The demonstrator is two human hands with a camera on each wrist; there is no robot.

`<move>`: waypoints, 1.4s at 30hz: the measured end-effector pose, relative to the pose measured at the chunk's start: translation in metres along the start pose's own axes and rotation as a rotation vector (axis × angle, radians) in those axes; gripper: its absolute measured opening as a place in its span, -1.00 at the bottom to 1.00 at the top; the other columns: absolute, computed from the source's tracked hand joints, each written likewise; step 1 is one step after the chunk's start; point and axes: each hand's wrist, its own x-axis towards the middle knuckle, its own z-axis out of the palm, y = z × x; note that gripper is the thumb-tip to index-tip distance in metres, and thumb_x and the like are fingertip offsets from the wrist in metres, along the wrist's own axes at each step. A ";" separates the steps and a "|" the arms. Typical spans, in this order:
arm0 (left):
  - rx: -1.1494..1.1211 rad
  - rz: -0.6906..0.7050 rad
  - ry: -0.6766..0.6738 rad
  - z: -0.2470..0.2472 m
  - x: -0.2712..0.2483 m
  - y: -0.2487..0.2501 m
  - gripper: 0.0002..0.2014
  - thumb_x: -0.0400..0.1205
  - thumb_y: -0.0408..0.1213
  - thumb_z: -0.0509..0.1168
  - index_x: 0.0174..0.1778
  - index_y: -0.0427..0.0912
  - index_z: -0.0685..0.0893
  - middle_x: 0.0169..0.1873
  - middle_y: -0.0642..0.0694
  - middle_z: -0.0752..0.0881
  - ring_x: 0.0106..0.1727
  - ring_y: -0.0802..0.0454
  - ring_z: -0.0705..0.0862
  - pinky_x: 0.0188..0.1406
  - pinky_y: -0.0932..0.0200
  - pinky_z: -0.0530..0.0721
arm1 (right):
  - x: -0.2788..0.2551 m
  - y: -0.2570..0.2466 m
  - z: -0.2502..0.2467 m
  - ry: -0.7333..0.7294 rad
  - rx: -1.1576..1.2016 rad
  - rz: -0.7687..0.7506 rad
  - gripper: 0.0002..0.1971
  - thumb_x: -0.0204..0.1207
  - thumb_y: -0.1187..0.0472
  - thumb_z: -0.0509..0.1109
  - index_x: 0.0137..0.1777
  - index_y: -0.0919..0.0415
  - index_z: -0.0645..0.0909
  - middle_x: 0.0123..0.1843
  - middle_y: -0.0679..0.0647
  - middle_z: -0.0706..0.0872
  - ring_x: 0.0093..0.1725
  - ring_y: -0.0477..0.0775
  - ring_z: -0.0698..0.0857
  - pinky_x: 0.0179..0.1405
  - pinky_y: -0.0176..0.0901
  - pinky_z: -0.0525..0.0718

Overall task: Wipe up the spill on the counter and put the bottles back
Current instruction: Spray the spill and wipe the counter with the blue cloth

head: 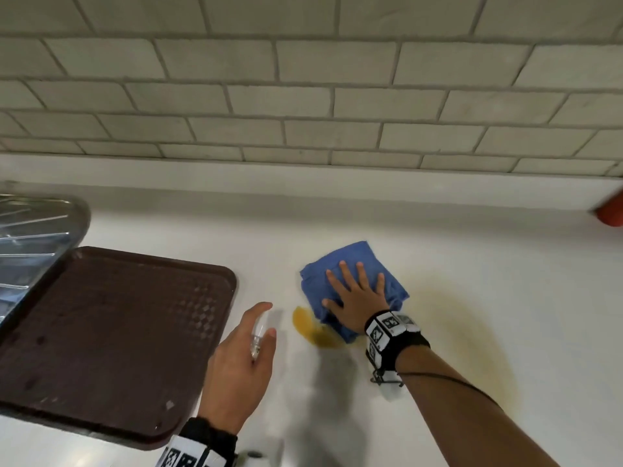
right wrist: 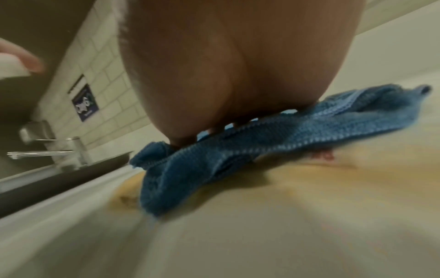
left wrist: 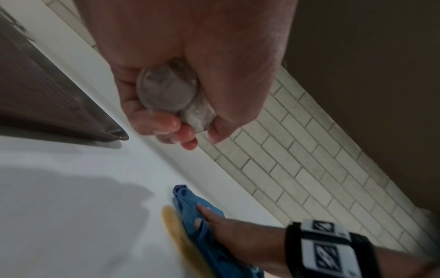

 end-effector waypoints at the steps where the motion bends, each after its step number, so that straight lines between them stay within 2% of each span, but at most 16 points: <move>1: -0.008 -0.002 0.002 -0.001 0.001 -0.001 -0.62 0.69 -0.04 0.27 0.43 0.31 0.50 -0.10 0.13 0.78 -0.19 0.09 0.72 -0.13 0.09 0.64 | -0.008 -0.005 0.005 0.000 -0.012 -0.033 -0.18 0.42 -0.51 -0.42 0.68 -0.20 -0.22 0.73 -0.06 -0.28 0.69 0.25 -0.27 0.52 0.58 -0.20; 4: -0.035 0.010 -0.003 -0.006 0.003 -0.005 -0.61 0.69 -0.06 0.28 0.45 0.29 0.50 -0.01 0.24 0.73 -0.16 0.21 0.66 -0.09 0.17 0.56 | -0.040 0.001 0.023 0.028 -0.026 -0.093 -0.10 0.27 -0.52 -0.57 0.66 -0.27 -0.22 0.71 -0.14 -0.30 0.70 0.21 -0.26 0.55 0.52 -0.25; 6: -0.035 0.017 -0.020 -0.010 0.004 -0.009 -0.62 0.70 -0.06 0.27 0.45 0.30 0.50 -0.18 0.17 0.73 -0.27 0.17 0.68 -0.21 0.22 0.54 | -0.063 0.017 0.032 0.066 -0.007 -0.084 -0.13 0.31 -0.55 -0.55 0.65 -0.30 -0.19 0.68 -0.19 -0.30 0.70 0.18 -0.23 0.56 0.48 -0.23; 8: -0.034 0.026 -0.038 -0.014 0.004 -0.012 -0.63 0.70 -0.04 0.26 0.44 0.32 0.49 -0.35 0.09 0.68 -0.35 0.14 0.68 -0.31 0.34 0.51 | -0.081 0.033 0.035 0.083 0.010 -0.013 -0.13 0.33 -0.58 -0.54 0.66 -0.31 -0.17 0.68 -0.21 -0.29 0.70 0.14 -0.24 0.59 0.45 -0.21; 11: -0.041 0.021 -0.059 -0.020 0.004 -0.018 -0.62 0.71 -0.02 0.24 0.46 0.32 0.47 -0.31 0.06 0.75 -0.35 0.16 0.69 -0.30 0.43 0.49 | -0.082 0.043 0.029 0.031 -0.004 0.116 -0.08 0.23 -0.58 -0.60 0.64 -0.32 -0.28 0.68 -0.20 -0.39 0.68 0.09 -0.33 0.60 0.42 -0.23; 14: -0.040 0.003 -0.044 -0.024 0.004 -0.027 -0.61 0.69 -0.06 0.28 0.44 0.32 0.48 -0.41 0.04 0.71 -0.36 0.11 0.68 -0.32 0.28 0.52 | -0.049 0.031 0.012 -0.001 0.041 0.207 -0.25 0.50 -0.48 -0.27 0.66 -0.26 -0.28 0.71 -0.13 -0.35 0.69 0.18 -0.31 0.56 0.50 -0.17; 16: -0.041 -0.010 -0.040 -0.026 0.004 -0.032 -0.60 0.69 -0.07 0.29 0.45 0.31 0.48 -0.32 0.08 0.73 -0.31 0.10 0.69 -0.24 0.15 0.55 | -0.018 0.014 0.001 -0.009 0.055 0.228 -0.29 0.60 -0.39 -0.14 0.67 -0.22 -0.26 0.72 -0.07 -0.34 0.68 0.25 -0.29 0.53 0.56 -0.15; 21: -0.055 -0.029 -0.055 -0.029 -0.001 -0.040 -0.60 0.69 -0.08 0.28 0.45 0.33 0.49 -0.47 0.00 0.63 -0.38 0.03 0.65 -0.26 0.04 0.59 | 0.013 -0.051 -0.001 -0.002 -0.009 0.050 -0.30 0.61 -0.37 -0.10 0.68 -0.19 -0.20 0.73 -0.03 -0.29 0.68 0.28 -0.28 0.51 0.59 -0.19; 26: -0.047 -0.039 -0.088 -0.027 -0.005 -0.041 -0.60 0.70 -0.12 0.27 0.47 0.28 0.50 -0.46 0.07 0.62 -0.39 0.19 0.63 -0.36 0.39 0.46 | -0.036 -0.084 0.032 0.044 -0.056 -0.173 -0.27 0.51 -0.42 -0.22 0.67 -0.24 -0.14 0.74 -0.08 -0.24 0.69 0.22 -0.31 0.52 0.53 -0.35; 29: -0.051 -0.033 -0.107 -0.025 -0.010 -0.034 -0.58 0.71 -0.13 0.28 0.50 0.23 0.51 -0.17 0.13 0.73 -0.25 0.19 0.63 -0.21 0.24 0.51 | -0.073 -0.064 0.053 0.105 -0.046 -0.217 -0.28 0.52 -0.47 -0.22 0.67 -0.26 -0.01 0.74 -0.11 -0.10 0.70 0.21 -0.20 0.54 0.47 -0.31; 32: -0.033 -0.018 -0.111 -0.019 -0.016 -0.027 -0.58 0.70 -0.13 0.29 0.49 0.22 0.51 0.08 0.09 0.77 -0.03 -0.02 0.73 -0.05 0.16 0.53 | -0.105 -0.022 0.059 0.115 -0.036 -0.152 -0.28 0.51 -0.51 -0.26 0.66 -0.31 0.01 0.73 -0.14 -0.06 0.70 0.21 -0.11 0.51 0.40 -0.29; 34: -0.019 -0.003 -0.110 -0.012 -0.020 -0.023 -0.59 0.69 -0.11 0.29 0.47 0.26 0.50 -0.04 0.08 0.80 -0.06 -0.05 0.77 -0.10 0.12 0.57 | -0.123 0.014 0.059 0.097 -0.012 -0.062 -0.25 0.44 -0.56 -0.35 0.64 -0.38 -0.16 0.71 -0.20 -0.22 0.70 0.15 -0.24 0.56 0.39 -0.32; 36: -0.006 0.016 -0.110 -0.007 -0.025 -0.017 -0.60 0.69 -0.09 0.27 0.45 0.29 0.48 -0.26 0.08 0.76 -0.22 0.04 0.73 -0.19 0.10 0.56 | -0.135 0.051 0.055 0.092 0.003 0.050 -0.18 0.30 -0.61 -0.52 0.60 -0.41 -0.31 0.67 -0.25 -0.36 0.69 0.09 -0.32 0.59 0.41 -0.27; 38: -0.005 0.039 -0.105 -0.003 -0.031 -0.010 -0.61 0.70 -0.08 0.27 0.45 0.29 0.47 -0.25 0.12 0.74 -0.27 0.15 0.66 -0.20 0.10 0.53 | -0.137 0.082 0.049 0.075 0.016 0.164 -0.09 0.16 -0.64 -0.62 0.58 -0.42 -0.37 0.65 -0.27 -0.41 0.68 0.06 -0.32 0.59 0.42 -0.23; 40: -0.016 0.049 -0.091 0.000 -0.038 -0.002 -0.62 0.70 -0.08 0.27 0.43 0.31 0.47 -0.27 0.13 0.73 -0.27 0.16 0.66 -0.20 0.08 0.54 | -0.127 0.099 0.041 0.051 0.053 0.237 -0.06 0.14 -0.65 -0.58 0.60 -0.40 -0.36 0.68 -0.24 -0.39 0.69 0.08 -0.31 0.58 0.44 -0.21; 42: -0.024 0.050 -0.078 0.003 -0.046 0.007 -0.62 0.70 -0.10 0.27 0.43 0.31 0.46 -0.31 0.13 0.71 -0.28 0.12 0.68 -0.20 0.05 0.57 | -0.115 0.098 0.036 0.023 0.067 0.282 -0.14 0.32 -0.60 -0.42 0.63 -0.32 -0.33 0.70 -0.16 -0.37 0.69 0.16 -0.30 0.55 0.51 -0.20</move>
